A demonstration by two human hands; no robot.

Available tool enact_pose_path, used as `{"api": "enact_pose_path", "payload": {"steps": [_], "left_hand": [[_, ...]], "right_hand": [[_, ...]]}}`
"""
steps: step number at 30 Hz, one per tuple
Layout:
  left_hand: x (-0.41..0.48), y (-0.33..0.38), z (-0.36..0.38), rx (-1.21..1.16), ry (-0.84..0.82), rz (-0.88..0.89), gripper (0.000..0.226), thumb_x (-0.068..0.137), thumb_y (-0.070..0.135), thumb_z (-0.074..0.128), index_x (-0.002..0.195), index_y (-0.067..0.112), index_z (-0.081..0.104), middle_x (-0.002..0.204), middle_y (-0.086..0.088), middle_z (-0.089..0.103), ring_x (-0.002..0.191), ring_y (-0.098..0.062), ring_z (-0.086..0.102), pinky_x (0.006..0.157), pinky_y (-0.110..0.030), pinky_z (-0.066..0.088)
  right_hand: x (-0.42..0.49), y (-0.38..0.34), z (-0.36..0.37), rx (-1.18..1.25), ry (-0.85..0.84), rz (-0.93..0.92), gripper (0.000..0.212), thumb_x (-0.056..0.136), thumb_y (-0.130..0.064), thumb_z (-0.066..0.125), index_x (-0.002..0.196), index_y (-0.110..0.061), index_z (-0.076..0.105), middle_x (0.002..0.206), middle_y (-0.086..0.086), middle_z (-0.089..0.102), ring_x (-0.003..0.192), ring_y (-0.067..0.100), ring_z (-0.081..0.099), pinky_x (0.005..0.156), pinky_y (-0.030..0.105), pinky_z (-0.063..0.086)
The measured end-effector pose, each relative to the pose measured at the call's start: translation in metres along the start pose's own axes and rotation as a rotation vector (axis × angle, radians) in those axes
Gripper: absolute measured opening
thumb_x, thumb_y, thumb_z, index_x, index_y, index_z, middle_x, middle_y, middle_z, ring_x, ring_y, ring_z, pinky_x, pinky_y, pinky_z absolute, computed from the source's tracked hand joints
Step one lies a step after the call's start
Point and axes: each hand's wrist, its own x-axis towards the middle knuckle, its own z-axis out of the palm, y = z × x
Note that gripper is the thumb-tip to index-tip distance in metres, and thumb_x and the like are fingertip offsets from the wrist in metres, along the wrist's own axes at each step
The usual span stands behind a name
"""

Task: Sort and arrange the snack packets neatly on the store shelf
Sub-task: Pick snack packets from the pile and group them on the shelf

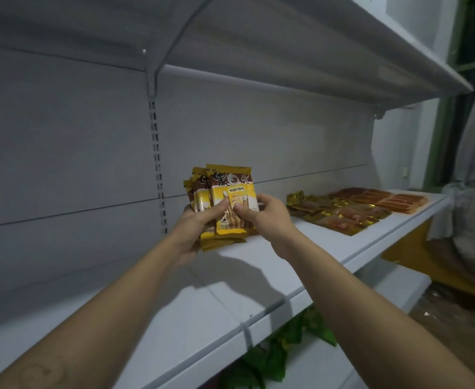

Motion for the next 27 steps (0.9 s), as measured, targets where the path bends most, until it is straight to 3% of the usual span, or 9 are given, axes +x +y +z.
{"api": "enact_pose_path", "payload": {"steps": [4,10,13,15,17,19,22,25,27], "left_hand": [[0.052,-0.028,0.038,0.043,-0.005,-0.091,0.053,0.074,0.035,0.076,0.121,0.013,0.065,0.113,-0.014,0.073,0.103,-0.034,0.07,0.085,-0.047,0.059],[0.118,-0.071,0.083,0.085,0.071,-0.152,0.044,0.079,0.03,0.075,0.119,0.013,0.065,0.109,-0.009,0.075,0.098,-0.028,0.073,0.075,-0.038,0.06],[0.142,-0.087,0.095,0.092,0.189,-0.167,0.034,0.085,0.025,0.075,0.115,0.011,0.067,0.1,-0.009,0.076,0.088,-0.026,0.075,0.066,-0.035,0.059],[0.152,-0.098,0.096,0.016,0.285,-0.208,0.028,0.085,0.021,0.076,0.109,0.008,0.068,0.093,-0.015,0.076,0.079,-0.031,0.075,0.061,-0.042,0.06],[0.157,-0.107,0.093,-0.057,0.382,-0.236,0.028,0.086,0.024,0.076,0.106,0.006,0.069,0.094,-0.019,0.075,0.079,-0.037,0.074,0.061,-0.05,0.059],[0.162,-0.115,0.088,-0.022,0.447,-0.215,0.034,0.085,0.033,0.076,0.107,0.007,0.071,0.094,-0.016,0.076,0.074,-0.032,0.074,0.054,-0.039,0.058],[0.166,-0.121,0.085,0.039,0.455,-0.172,0.039,0.085,0.038,0.075,0.111,0.009,0.071,0.096,-0.013,0.076,0.079,-0.032,0.074,0.057,-0.033,0.055],[0.166,-0.122,0.085,0.046,0.439,-0.123,0.031,0.086,0.03,0.076,0.11,0.012,0.07,0.097,-0.012,0.077,0.084,-0.033,0.075,0.059,-0.034,0.057],[0.164,-0.122,0.084,0.051,0.437,-0.099,0.027,0.087,0.027,0.075,0.109,0.013,0.07,0.097,-0.01,0.077,0.084,-0.03,0.075,0.059,-0.035,0.059]], "right_hand": [[0.042,0.02,-0.062,-0.106,0.011,0.001,0.039,0.089,-0.027,0.073,0.123,-0.012,0.063,0.096,0.0,0.073,0.073,0.012,0.072,0.053,0.021,0.055],[0.113,0.063,-0.133,-0.373,-0.032,-0.006,0.038,0.095,-0.031,0.064,0.131,-0.02,0.059,0.1,0.001,0.07,0.081,0.022,0.069,0.046,0.024,0.048],[0.152,0.083,-0.157,-0.428,0.06,0.001,0.044,0.096,-0.031,0.063,0.135,-0.013,0.056,0.122,0.007,0.066,0.101,0.027,0.066,0.072,0.035,0.057],[0.171,0.101,-0.167,-0.544,0.093,0.056,0.049,0.096,-0.03,0.062,0.139,-0.008,0.051,0.135,0.012,0.059,0.121,0.032,0.056,0.095,0.038,0.048],[0.186,0.12,-0.174,-0.651,0.067,0.103,0.046,0.097,-0.029,0.06,0.137,-0.007,0.053,0.136,0.015,0.058,0.125,0.034,0.052,0.095,0.034,0.043],[0.197,0.132,-0.179,-0.829,0.06,0.116,0.043,0.098,-0.033,0.056,0.132,-0.007,0.055,0.133,0.017,0.058,0.123,0.036,0.053,0.094,0.036,0.044],[0.208,0.143,-0.18,-1.314,0.053,0.008,0.052,0.101,-0.049,0.039,0.137,-0.014,0.05,0.137,0.017,0.051,0.126,0.037,0.044,0.102,0.044,0.034],[0.205,0.151,-0.163,-1.347,-0.063,-0.221,0.046,0.099,-0.053,0.034,0.131,-0.029,0.057,0.133,0.011,0.055,0.125,0.031,0.044,0.101,0.044,0.03],[0.201,0.157,-0.157,-1.376,-0.166,-0.293,0.049,0.097,-0.056,0.033,0.118,-0.024,0.064,0.126,0.01,0.059,0.12,0.03,0.048,0.098,0.043,0.032]]}}
